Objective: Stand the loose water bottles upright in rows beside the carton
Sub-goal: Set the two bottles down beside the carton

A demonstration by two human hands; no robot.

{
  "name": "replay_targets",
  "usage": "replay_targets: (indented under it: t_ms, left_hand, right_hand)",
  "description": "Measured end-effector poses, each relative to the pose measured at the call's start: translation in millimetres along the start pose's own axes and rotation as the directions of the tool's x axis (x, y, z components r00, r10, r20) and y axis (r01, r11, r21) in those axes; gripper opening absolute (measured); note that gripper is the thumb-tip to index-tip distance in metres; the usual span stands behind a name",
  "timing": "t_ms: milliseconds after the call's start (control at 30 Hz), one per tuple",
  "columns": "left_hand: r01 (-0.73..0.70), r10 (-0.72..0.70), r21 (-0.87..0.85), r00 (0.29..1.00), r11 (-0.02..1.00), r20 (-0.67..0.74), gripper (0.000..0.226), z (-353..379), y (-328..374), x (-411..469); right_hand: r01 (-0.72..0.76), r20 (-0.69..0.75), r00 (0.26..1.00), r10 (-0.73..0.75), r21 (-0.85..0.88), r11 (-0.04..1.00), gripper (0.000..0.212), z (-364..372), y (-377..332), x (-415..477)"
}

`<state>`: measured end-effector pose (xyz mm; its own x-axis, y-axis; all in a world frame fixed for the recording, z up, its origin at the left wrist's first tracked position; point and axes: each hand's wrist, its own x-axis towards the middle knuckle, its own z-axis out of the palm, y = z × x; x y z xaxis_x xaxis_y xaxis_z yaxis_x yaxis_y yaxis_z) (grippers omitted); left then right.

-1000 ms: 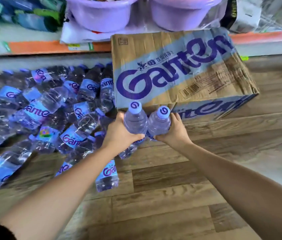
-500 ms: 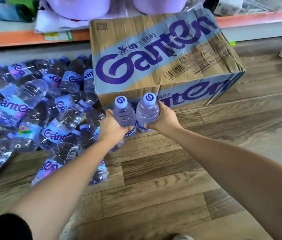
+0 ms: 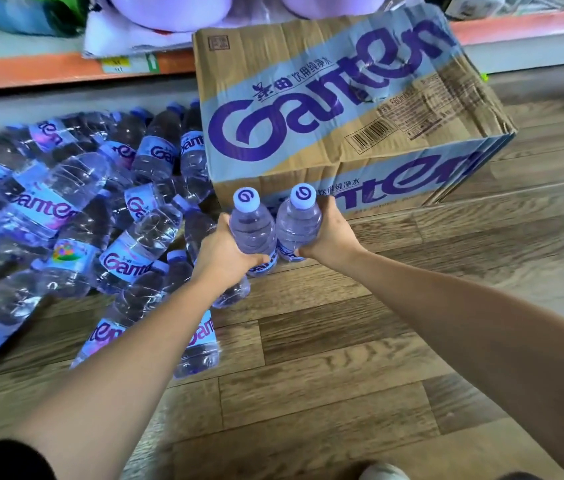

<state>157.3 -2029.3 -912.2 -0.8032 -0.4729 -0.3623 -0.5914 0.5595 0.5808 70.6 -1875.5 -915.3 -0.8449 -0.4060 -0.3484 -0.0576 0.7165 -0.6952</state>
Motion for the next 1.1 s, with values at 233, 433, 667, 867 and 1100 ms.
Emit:
replay_targets:
  t_ms: [233,433,667,867,1100]
  left_hand:
    - [-0.106,0.103,0.08,0.994,0.991,0.037,0.074,0,-3,0]
    - [-0.107,0.107,0.008,0.994,0.994,0.029,0.078,2,-11,-7]
    - [-0.084,0.083,0.005,0.99,0.996,0.111,0.086,0,-11,-3]
    - [-0.194,0.152,0.159,0.958,0.968,0.243,0.088,-21,-15,5]
    - [-0.42,0.228,0.463,0.881,0.78,0.414,0.064,-112,-14,26]
  right_hand:
    - [0.006,-0.031,0.999,-0.005,0.03,1.0,0.071,-7,3,-6]
    - [0.026,-0.059,0.998,-0.023,0.047,0.999,0.062,2,6,-11]
    - [0.011,-0.02,1.0,-0.012,-0.028,1.0,0.087,5,3,-8]
    - [0.033,-0.038,0.998,-0.041,-0.197,0.98,0.085,-17,-24,-32]
    - [0.291,-0.056,0.932,-0.357,-0.47,0.833,0.062,-39,-109,-41]
